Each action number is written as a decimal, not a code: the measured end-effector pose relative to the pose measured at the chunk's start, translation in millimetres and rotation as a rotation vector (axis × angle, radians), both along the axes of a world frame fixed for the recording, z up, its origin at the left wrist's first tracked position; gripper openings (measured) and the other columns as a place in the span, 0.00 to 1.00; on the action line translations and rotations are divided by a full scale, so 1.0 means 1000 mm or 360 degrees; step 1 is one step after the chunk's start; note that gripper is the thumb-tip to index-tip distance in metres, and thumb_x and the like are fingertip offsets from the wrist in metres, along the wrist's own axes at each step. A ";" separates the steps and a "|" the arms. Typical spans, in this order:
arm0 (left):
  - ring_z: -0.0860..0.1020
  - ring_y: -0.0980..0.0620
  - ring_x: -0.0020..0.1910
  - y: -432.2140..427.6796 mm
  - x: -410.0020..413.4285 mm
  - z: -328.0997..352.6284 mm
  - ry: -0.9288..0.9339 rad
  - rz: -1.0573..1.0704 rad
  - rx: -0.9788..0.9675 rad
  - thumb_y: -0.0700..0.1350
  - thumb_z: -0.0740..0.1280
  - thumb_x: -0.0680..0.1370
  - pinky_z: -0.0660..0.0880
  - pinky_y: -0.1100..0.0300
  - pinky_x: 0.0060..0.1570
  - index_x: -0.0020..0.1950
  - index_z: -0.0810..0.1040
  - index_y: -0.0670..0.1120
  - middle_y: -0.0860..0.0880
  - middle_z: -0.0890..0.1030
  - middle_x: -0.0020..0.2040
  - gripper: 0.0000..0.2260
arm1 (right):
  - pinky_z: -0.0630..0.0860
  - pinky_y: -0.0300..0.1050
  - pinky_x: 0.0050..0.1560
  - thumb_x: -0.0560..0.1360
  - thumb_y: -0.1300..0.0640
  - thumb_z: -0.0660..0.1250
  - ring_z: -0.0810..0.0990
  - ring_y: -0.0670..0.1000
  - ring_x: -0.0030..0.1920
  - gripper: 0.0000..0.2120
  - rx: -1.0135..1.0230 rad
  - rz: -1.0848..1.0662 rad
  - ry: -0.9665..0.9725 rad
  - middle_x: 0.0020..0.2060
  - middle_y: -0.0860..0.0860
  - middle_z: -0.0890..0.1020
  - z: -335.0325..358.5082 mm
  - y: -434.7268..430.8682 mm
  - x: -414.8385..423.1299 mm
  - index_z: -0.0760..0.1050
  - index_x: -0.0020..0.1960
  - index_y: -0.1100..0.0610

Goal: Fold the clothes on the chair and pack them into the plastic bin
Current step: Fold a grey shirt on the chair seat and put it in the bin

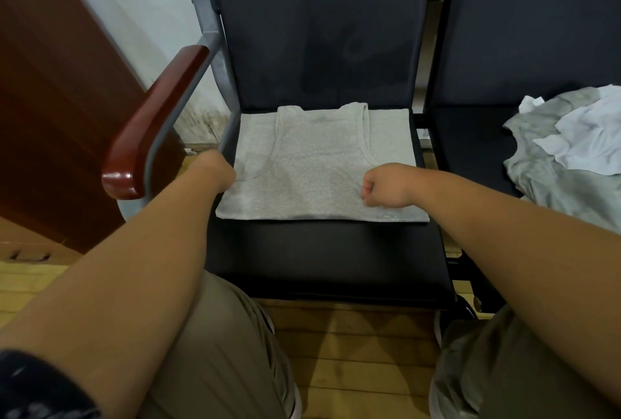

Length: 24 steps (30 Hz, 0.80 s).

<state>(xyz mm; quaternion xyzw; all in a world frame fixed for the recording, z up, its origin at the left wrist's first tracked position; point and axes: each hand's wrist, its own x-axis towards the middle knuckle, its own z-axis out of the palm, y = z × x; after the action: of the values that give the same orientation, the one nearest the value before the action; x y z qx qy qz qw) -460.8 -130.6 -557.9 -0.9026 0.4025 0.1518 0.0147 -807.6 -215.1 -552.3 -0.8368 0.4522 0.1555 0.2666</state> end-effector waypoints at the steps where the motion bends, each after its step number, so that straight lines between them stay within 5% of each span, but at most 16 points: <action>1: 0.81 0.38 0.52 -0.001 -0.002 0.002 -0.0091 -0.0050 0.0013 0.41 0.64 0.81 0.79 0.47 0.49 0.61 0.80 0.37 0.39 0.81 0.51 0.12 | 0.77 0.47 0.57 0.81 0.53 0.69 0.80 0.53 0.56 0.09 -0.0028 -0.0008 -0.0022 0.55 0.51 0.83 0.001 -0.001 0.000 0.82 0.59 0.54; 3: 0.79 0.42 0.49 -0.002 -0.014 0.010 -0.0117 -0.0227 0.0026 0.42 0.64 0.81 0.78 0.48 0.49 0.58 0.79 0.39 0.42 0.79 0.48 0.10 | 0.76 0.46 0.54 0.81 0.54 0.68 0.80 0.53 0.56 0.08 -0.0083 -0.0040 -0.0078 0.54 0.51 0.83 0.003 -0.004 0.000 0.82 0.58 0.54; 7: 0.80 0.50 0.53 0.005 -0.053 0.025 0.0451 -0.0529 0.0106 0.47 0.74 0.80 0.78 0.52 0.57 0.55 0.83 0.50 0.51 0.82 0.53 0.05 | 0.78 0.47 0.55 0.81 0.52 0.69 0.81 0.53 0.55 0.09 -0.0037 -0.0043 -0.0083 0.55 0.52 0.83 0.001 -0.001 -0.001 0.82 0.59 0.53; 10: 0.81 0.49 0.52 0.012 -0.069 0.022 0.0637 -0.0645 0.0393 0.49 0.74 0.80 0.80 0.53 0.57 0.56 0.85 0.51 0.47 0.84 0.55 0.06 | 0.80 0.52 0.60 0.81 0.49 0.70 0.82 0.55 0.57 0.13 0.0009 -0.0047 -0.0052 0.57 0.54 0.84 0.000 0.004 -0.002 0.82 0.61 0.56; 14: 0.81 0.47 0.57 0.017 -0.078 0.014 0.0693 -0.0662 0.0542 0.49 0.74 0.80 0.82 0.55 0.57 0.57 0.84 0.52 0.43 0.83 0.60 0.07 | 0.80 0.54 0.62 0.82 0.49 0.70 0.82 0.56 0.59 0.14 0.0044 -0.0035 -0.0016 0.59 0.55 0.84 0.004 0.011 -0.005 0.79 0.64 0.54; 19: 0.81 0.47 0.59 0.031 -0.085 0.017 0.0763 -0.0553 0.0613 0.49 0.75 0.79 0.82 0.54 0.59 0.57 0.85 0.52 0.45 0.83 0.58 0.08 | 0.81 0.45 0.46 0.82 0.49 0.70 0.81 0.50 0.45 0.12 0.0207 -0.0047 0.0064 0.48 0.52 0.84 0.009 0.021 -0.014 0.77 0.64 0.51; 24: 0.86 0.48 0.56 0.050 -0.092 0.025 0.0917 -0.0494 0.0825 0.44 0.72 0.79 0.82 0.53 0.61 0.59 0.85 0.51 0.47 0.88 0.53 0.09 | 0.87 0.52 0.52 0.83 0.47 0.69 0.88 0.51 0.49 0.13 0.0480 -0.0125 0.0178 0.57 0.54 0.82 0.006 0.028 -0.016 0.77 0.62 0.54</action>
<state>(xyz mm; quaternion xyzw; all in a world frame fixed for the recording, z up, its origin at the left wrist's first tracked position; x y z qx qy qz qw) -552.5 -80.2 -532.9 -0.7183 0.4698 0.4905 0.1507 -824.0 -187.4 -546.3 -0.7591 0.4701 0.2574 0.3696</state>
